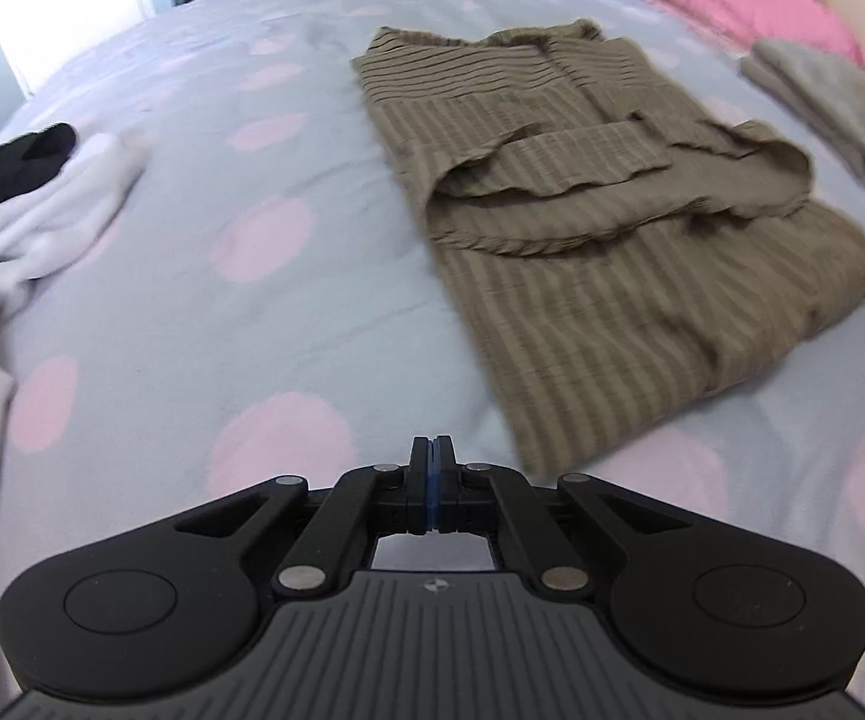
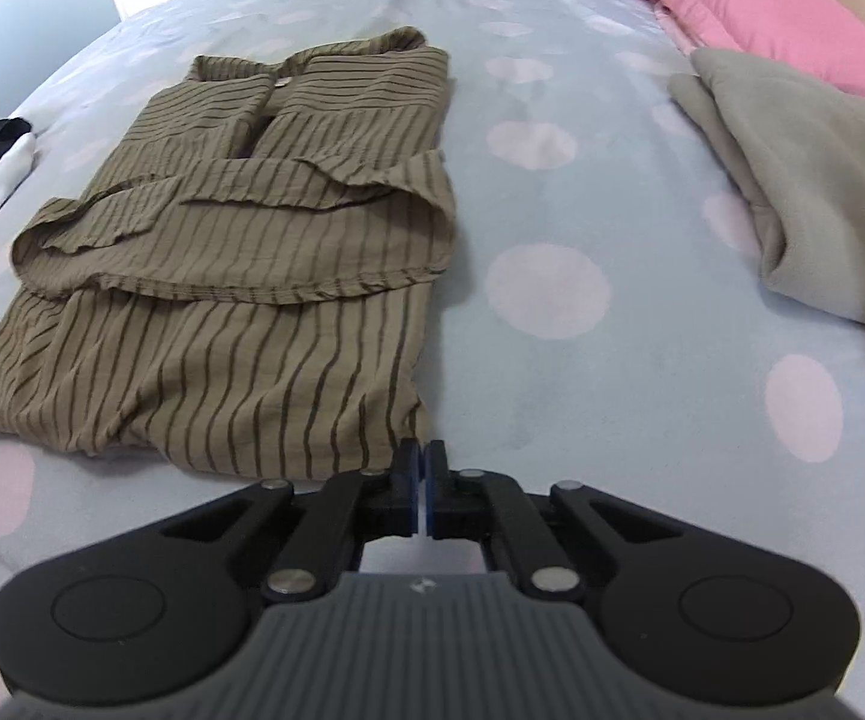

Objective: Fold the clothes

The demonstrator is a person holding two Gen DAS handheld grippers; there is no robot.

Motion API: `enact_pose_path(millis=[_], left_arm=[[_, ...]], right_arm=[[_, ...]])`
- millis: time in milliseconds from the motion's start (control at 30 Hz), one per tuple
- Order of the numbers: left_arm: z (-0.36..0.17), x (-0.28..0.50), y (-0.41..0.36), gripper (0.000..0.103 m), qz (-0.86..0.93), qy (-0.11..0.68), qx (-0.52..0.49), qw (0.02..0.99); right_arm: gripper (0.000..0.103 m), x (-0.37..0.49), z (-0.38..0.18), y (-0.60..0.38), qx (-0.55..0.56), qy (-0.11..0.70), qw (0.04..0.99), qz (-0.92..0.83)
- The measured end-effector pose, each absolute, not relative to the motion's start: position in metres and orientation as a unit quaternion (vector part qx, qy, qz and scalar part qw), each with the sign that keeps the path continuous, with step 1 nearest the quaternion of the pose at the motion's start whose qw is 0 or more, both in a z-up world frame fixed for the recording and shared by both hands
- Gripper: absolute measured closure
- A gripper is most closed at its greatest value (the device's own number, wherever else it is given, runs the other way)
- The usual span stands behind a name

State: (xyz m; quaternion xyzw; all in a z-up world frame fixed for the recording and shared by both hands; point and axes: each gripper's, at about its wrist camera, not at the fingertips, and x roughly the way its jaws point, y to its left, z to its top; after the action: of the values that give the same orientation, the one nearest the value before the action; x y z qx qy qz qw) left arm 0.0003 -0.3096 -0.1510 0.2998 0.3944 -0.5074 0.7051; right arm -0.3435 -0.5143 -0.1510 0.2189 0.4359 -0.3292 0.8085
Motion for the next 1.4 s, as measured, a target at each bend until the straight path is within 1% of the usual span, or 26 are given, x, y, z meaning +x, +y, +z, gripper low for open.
enact_pose_path(millis=[67, 100, 133, 167, 200, 267, 333, 367, 400, 433, 467, 500, 533, 567, 600, 800, 900, 1000, 1067, 1133, 1200, 1233, 1267, 1300, 1367, 1400], left_arm=[[-0.148, -0.006, -0.309, 0.101, -0.519, 0.389, 0.297, 0.701], [-0.147, -0.009, -0.310, 0.089, -0.527, 0.387, 0.294, 0.698], [-0.146, -0.014, -0.311, 0.081, -0.537, 0.385, 0.290, 0.692], [-0.146, -0.018, -0.312, 0.066, -0.546, 0.384, 0.286, 0.687], [-0.147, -0.023, -0.314, 0.058, -0.550, 0.383, 0.288, 0.684], [-0.151, -0.031, -0.319, 0.058, -0.549, 0.380, 0.299, 0.682], [-0.159, -0.035, -0.327, 0.058, -0.537, 0.383, 0.309, 0.685], [-0.164, -0.036, -0.330, 0.058, -0.530, 0.388, 0.310, 0.688], [-0.168, -0.035, -0.331, 0.061, -0.525, 0.393, 0.306, 0.690], [-0.170, -0.034, -0.333, 0.064, -0.521, 0.400, 0.299, 0.692], [-0.171, -0.032, -0.334, 0.078, -0.516, 0.407, 0.291, 0.695], [-0.171, -0.030, -0.334, 0.096, -0.516, 0.413, 0.283, 0.695], [-0.170, -0.029, -0.334, 0.100, -0.515, 0.412, 0.280, 0.697], [-0.168, -0.029, -0.334, 0.101, -0.513, 0.409, 0.285, 0.699], [-0.165, -0.028, -0.333, 0.102, -0.514, 0.406, 0.289, 0.698], [-0.147, -0.017, -0.322, 0.103, -0.520, 0.397, 0.303, 0.693], [-0.154, -0.011, -0.315, 0.103, -0.484, 0.390, 0.338, 0.706], [-0.159, -0.002, -0.304, 0.103, -0.465, 0.388, 0.349, 0.715], [-0.155, -0.004, -0.301, 0.103, -0.467, 0.374, 0.356, 0.718], [-0.151, -0.007, -0.297, 0.103, -0.470, 0.357, 0.365, 0.720], [-0.146, -0.019, -0.296, 0.101, -0.481, 0.324, 0.381, 0.720], [-0.143, -0.026, -0.296, 0.098, -0.487, 0.304, 0.391, 0.720], [-0.141, -0.034, -0.296, 0.087, -0.494, 0.283, 0.403, 0.717], [-0.140, -0.043, -0.297, 0.075, -0.501, 0.262, 0.415, 0.713], [-0.137, -0.063, -0.299, 0.065, -0.516, 0.216, 0.440, 0.702], [-0.137, -0.074, -0.299, 0.062, -0.523, 0.195, 0.455, 0.694]], right_arm=[[0.099, -0.342, -0.151, -0.510, 0.218, 0.435, 0.813, -0.320], [0.094, -0.342, -0.150, -0.509, 0.214, 0.433, 0.814, -0.321], [0.093, -0.342, -0.150, -0.507, 0.214, 0.430, 0.817, -0.320], [0.093, -0.343, -0.150, -0.507, 0.216, 0.428, 0.818, -0.317], [0.093, -0.343, -0.150, -0.506, 0.218, 0.429, 0.819, -0.314], [0.092, -0.343, -0.150, -0.505, 0.216, 0.429, 0.818, -0.318], [0.084, -0.342, -0.151, -0.505, 0.219, 0.431, 0.818, -0.312], [0.072, -0.342, -0.151, -0.504, 0.221, 0.430, 0.819, -0.308], [0.067, -0.341, -0.153, -0.504, 0.222, 0.430, 0.822, -0.302], [0.067, -0.339, -0.154, -0.503, 0.218, 0.431, 0.823, -0.300], [0.067, -0.338, -0.156, -0.502, 0.211, 0.435, 0.822, -0.301], [0.067, -0.336, -0.158, -0.501, 0.204, 0.439, 0.821, -0.302], [0.070, -0.335, -0.160, -0.499, 0.197, 0.442, 0.821, -0.304], [0.092, -0.335, -0.161, -0.499, 0.191, 0.445, 0.819, -0.307], [0.101, -0.335, -0.162, -0.500, 0.188, 0.446, 0.817, -0.314], [0.102, -0.346, -0.151, -0.512, 0.200, 0.430, 0.816, -0.332], [0.102, -0.341, -0.154, -0.510, 0.186, 0.446, 0.809, -0.335], [0.101, -0.340, -0.158, -0.509, 0.177, 0.467, 0.798, -0.339], [0.101, -0.341, -0.158, -0.508, 0.172, 0.474, 0.790, -0.349], [0.100, -0.342, -0.156, -0.505, 0.137, 0.487, 0.778, -0.373], [0.098, -0.344, -0.149, -0.501, 0.112, 0.480, 0.786, -0.374], [0.096, -0.346, -0.146, -0.499, 0.101, 0.473, 0.792, -0.373], [0.095, -0.348, -0.142, -0.497, 0.090, 0.467, 0.798, -0.371], [0.083, -0.348, -0.138, -0.492, 0.078, 0.459, 0.807, -0.362], [0.064, -0.344, -0.134, -0.477, 0.041, 0.450, 0.828, -0.331], [0.063, -0.339, -0.134, -0.468, 0.017, 0.449, 0.836, -0.315]])
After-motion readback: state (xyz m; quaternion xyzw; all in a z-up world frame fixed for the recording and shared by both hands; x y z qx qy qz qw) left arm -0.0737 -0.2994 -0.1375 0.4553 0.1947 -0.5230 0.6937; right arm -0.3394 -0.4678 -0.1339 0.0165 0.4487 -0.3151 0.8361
